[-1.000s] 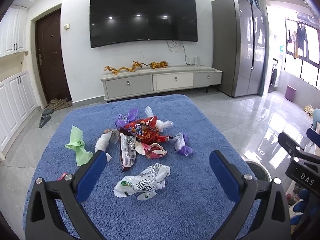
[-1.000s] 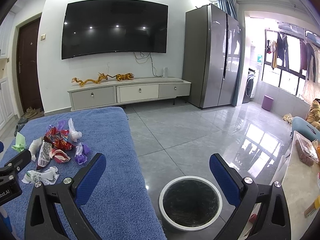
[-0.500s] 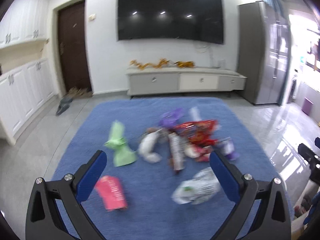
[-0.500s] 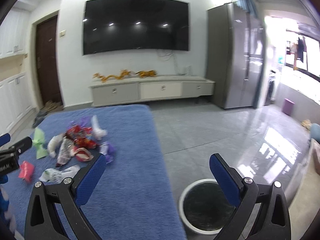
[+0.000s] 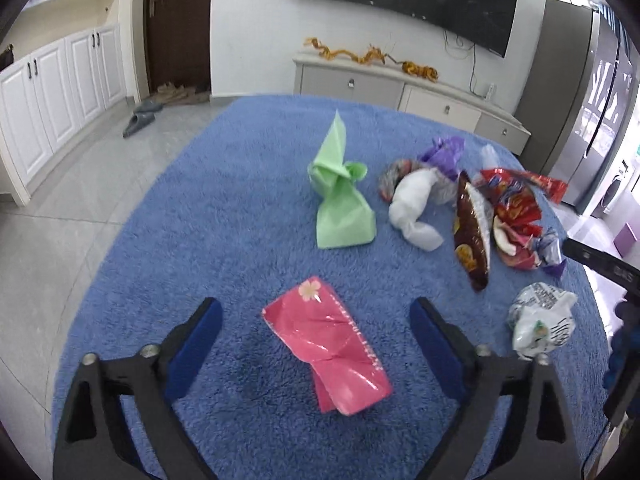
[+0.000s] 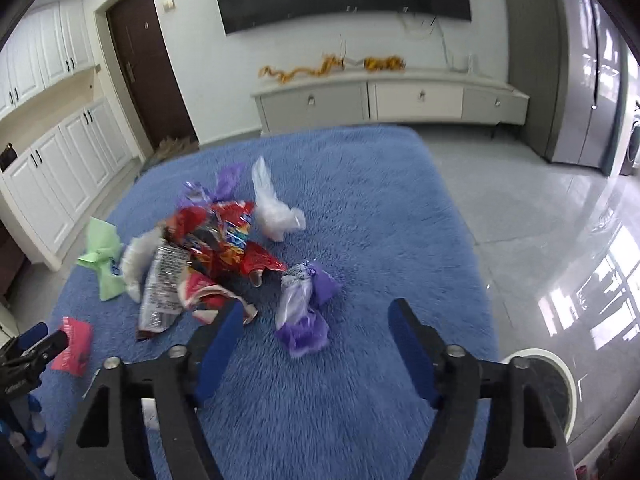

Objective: Collect trash
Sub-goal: 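Grasp the pink paper with the left tool while the right tool grasps the purple bag, then carry both items over the black bin and open both tools to drop them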

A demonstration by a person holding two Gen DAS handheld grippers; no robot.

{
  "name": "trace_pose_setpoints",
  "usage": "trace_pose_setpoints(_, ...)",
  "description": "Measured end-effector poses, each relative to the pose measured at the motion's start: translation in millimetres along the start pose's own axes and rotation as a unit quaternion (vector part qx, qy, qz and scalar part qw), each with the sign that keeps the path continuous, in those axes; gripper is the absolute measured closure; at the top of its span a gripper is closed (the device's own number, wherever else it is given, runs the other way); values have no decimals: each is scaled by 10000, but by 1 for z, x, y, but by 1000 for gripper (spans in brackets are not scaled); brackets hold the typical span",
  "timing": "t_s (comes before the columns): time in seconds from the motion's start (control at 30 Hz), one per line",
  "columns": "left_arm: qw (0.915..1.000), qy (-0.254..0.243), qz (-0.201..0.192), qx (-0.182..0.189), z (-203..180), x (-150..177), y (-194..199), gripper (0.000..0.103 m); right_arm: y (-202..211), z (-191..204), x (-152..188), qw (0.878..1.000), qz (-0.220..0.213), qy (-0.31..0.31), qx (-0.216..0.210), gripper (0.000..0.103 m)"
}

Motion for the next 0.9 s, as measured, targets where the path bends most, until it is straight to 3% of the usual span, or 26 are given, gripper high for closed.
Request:
trace_pose_setpoints(0.07, 9999, 15, 106, 55, 0, 3, -7, 27, -20, 1, 3, 9997, 201, -80, -115, 44)
trace_pose_setpoints(0.13, 9995, 52, 241, 216, -2, 8, -12, 50, -30, 5, 6, 9991, 327, -91, -247, 55)
trace_pose_setpoints(0.17, 9990, 75, 304, 327, -4, 10, -14, 53, -30, 5, 8, 9989, 359, -92, -295, 65)
trace_pose_setpoints(0.23, 9987, 84, 276, 416, -5, 10, -11, 56, -25, 7, 9, 9987, 280, -111, -401, 74)
trace_pose_setpoints(0.3, 9985, 29, 196, 503, -8, 9, -4, 62, -15, 7, 9, 9988, 179, -119, -449, 76)
trace_pose_setpoints(0.47, 9977, -232, -187, 616, -22, -1, 30, 64, 37, 1, 14, 9979, -262, -236, -540, 77)
trace_pose_setpoints(0.57, 9944, -435, -379, 886, -45, -11, 55, 65, 68, -14, 21, 9972, -470, -333, -475, 77)
trace_pose_setpoints(0.73, 9794, -1024, -462, 1678, -135, -20, 86, 65, 118, -79, 48, 9944, -627, -853, 3, 77)
trace_pose_setpoints(0.9, 9531, -1625, -210, 2544, -263, -3, 96, 65, 152, -160, 91, 9838, -555, -1570, 661, 77)
Point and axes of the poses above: each gripper's, at about its wrist camera, not at the fingertips, and y roughly against the way its jaws point, z to its left, x to its underside, the point moved 10 cm from there along -y, roughly the way its jaws point, and after that the axes turned 10 degrees about y, right-handed, at the moved point
